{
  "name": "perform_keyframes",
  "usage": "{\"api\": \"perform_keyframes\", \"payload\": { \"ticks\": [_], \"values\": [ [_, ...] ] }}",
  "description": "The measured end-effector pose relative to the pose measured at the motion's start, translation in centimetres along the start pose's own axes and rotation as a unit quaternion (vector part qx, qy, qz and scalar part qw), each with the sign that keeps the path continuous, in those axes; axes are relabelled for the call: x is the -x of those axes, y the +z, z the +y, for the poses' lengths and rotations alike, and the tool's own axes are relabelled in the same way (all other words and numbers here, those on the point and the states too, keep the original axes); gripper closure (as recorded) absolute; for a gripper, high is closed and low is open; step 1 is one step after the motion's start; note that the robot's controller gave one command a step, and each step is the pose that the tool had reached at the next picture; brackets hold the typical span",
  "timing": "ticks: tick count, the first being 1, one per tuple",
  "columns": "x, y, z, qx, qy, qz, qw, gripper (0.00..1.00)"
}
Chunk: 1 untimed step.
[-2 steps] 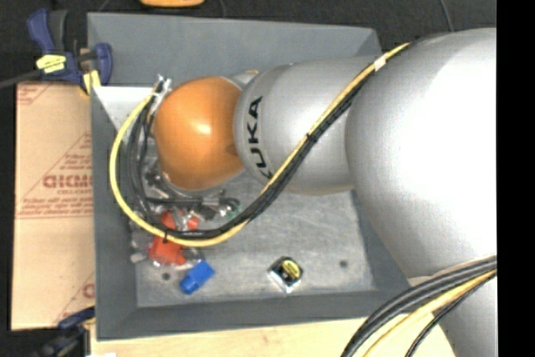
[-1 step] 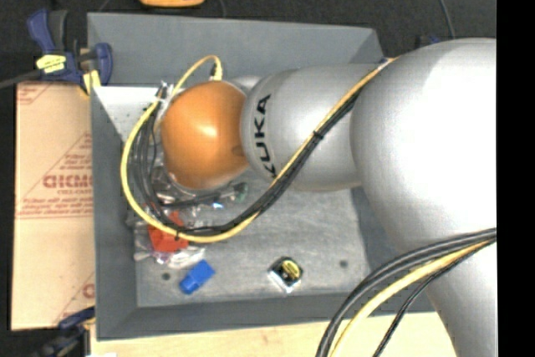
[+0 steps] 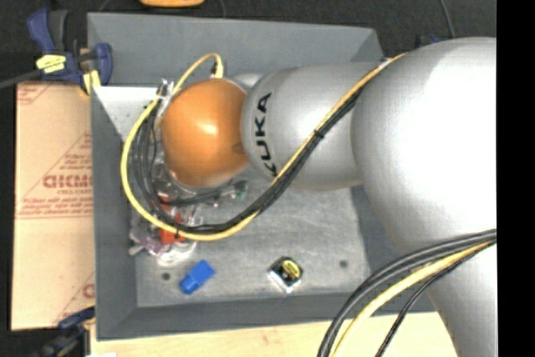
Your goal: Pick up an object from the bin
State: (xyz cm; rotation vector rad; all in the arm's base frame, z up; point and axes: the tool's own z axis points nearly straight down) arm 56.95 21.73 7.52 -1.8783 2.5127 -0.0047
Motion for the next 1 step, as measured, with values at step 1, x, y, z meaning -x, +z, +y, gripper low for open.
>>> {"api": "perform_keyframes", "payload": {
  "ticks": [1],
  "values": [
    [-0.69,-15.71,-3.35,-0.003,0.036,-0.0029,0.9993,1.00]
  ]
}}
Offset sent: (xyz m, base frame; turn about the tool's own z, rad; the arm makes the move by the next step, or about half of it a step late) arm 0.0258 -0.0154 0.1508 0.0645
